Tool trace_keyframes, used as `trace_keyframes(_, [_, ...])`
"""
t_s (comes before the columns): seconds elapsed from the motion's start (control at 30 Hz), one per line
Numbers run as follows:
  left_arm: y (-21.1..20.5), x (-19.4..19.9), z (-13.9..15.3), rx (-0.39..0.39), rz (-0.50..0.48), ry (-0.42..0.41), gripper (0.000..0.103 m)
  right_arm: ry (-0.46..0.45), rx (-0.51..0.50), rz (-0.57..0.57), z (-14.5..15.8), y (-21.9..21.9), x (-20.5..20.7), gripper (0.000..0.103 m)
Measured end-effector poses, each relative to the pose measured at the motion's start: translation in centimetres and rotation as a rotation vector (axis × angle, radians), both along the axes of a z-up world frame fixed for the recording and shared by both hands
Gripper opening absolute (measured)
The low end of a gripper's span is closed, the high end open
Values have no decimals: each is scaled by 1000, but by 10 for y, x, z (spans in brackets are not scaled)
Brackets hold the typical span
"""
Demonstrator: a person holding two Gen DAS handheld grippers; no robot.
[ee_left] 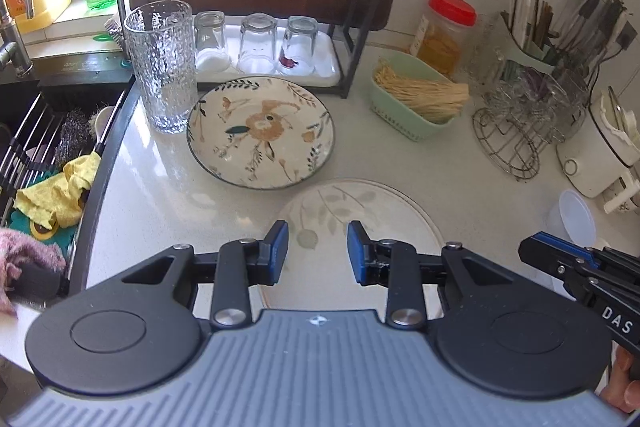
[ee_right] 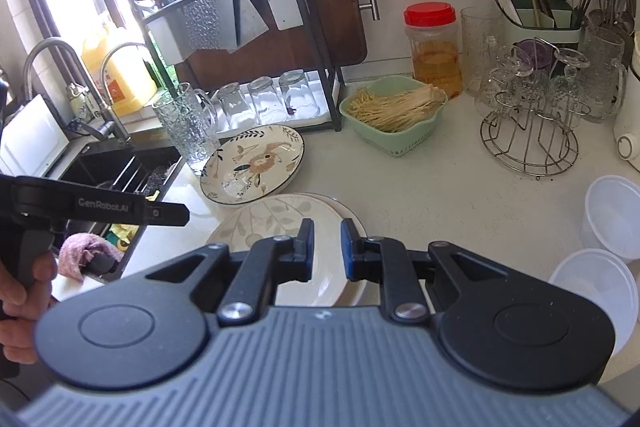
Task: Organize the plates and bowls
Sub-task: 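Move both grippers to the bird-pattern plate rim and close on it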
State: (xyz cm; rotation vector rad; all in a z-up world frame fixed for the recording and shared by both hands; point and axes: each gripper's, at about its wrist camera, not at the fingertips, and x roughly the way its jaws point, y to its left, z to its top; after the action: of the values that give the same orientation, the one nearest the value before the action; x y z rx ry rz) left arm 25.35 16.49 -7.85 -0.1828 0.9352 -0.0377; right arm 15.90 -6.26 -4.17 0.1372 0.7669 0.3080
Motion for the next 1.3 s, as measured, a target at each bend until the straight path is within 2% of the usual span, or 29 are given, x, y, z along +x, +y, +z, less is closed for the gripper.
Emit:
trace_keyframes(0.33, [50, 50, -21, -32, 41, 32, 36, 66, -29, 23, -13, 35, 48, 18])
trace_keyframes(0.5, [66, 73, -36, 3, 34, 56, 37, 100, -31, 42, -22, 57, 70, 18])
trace_keyframes(0.6, [77, 86, -43, -17, 40, 67, 41, 89, -52, 99, -23, 75, 77, 18])
trace_keyframes(0.73, [90, 99, -52, -38, 48, 78, 43, 120, -43, 113, -28, 89, 86, 19])
trace_keyframes(0.83, [100, 107, -58, -50, 53, 96, 53, 134, -73, 109, -33, 96, 94, 20])
trace_keyframes(0.9, [106, 113, -64, -65, 54, 116, 53, 141, -82, 106, -36, 99, 100, 44])
trace_keyframes(0.93, [109, 115, -67, -72, 62, 124, 53, 141, -78, 98, -36, 99, 104, 47])
trace_keyframes(1.03, [117, 123, -75, -106, 62, 134, 53, 153, -46, 75, -38, 98, 115, 46])
trace_keyframes(1.1, [120, 128, -81, -112, 57, 139, 53, 161, -48, 30, -42, 98, 125, 46])
trace_keyframes(1.3, [136, 142, -102, -130, 65, 184, 53, 227, -34, -2, -61, 103, 157, 45])
